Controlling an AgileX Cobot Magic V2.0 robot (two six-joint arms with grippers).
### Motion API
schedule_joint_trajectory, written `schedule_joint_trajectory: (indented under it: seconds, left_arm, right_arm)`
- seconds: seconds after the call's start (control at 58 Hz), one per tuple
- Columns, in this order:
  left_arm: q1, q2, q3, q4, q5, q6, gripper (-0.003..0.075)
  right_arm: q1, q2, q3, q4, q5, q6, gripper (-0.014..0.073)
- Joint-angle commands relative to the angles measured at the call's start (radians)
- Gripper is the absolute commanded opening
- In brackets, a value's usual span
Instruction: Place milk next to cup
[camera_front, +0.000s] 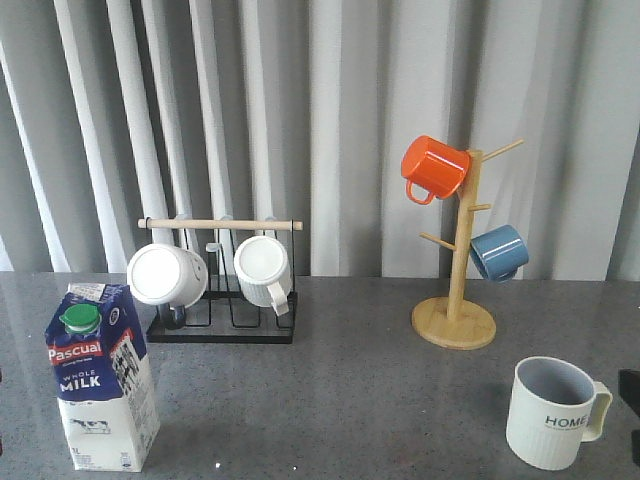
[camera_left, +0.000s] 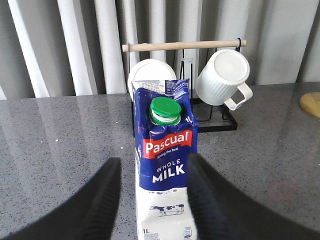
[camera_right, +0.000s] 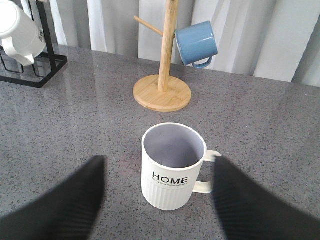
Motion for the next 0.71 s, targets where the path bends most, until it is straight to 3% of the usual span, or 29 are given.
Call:
schedule_joint_trajectory:
  seconds: [0.0,0.086,0.19,0.587,0.69]
  left_arm:
    - [-0.005,0.007,-0.038,-0.01,-0.095,-0.007,0.0533]
    - [-0.005,0.009,-0.038,-0.01,-0.107,-0.008,0.062]
    - [-0.005,0.009,-0.038,-0.01,-0.106,-0.008,0.065]
    - [-0.005,0.009,-0.038,-0.01,-0.106,-0.008,0.0573]
    - [-0.005,0.009,-0.038,-0.01,-0.106,-0.008,0.0548]
  right_arm:
    - [0.001,0.001,-0.041,-0.005,-0.069,0.001,0.0666]
    - [0.001,0.001,-0.04,-0.002,-0.081,0.001,0.0724]
    - [0.001,0.001,-0.04,-0.003,-0.08,0.001,0.0722]
    - [-0.002,0.001,-0.04,-0.111,-0.07,0.001,0.0643]
    - [-0.062,0.001,-0.007,-0.165,-0.144,0.075,0.0622]
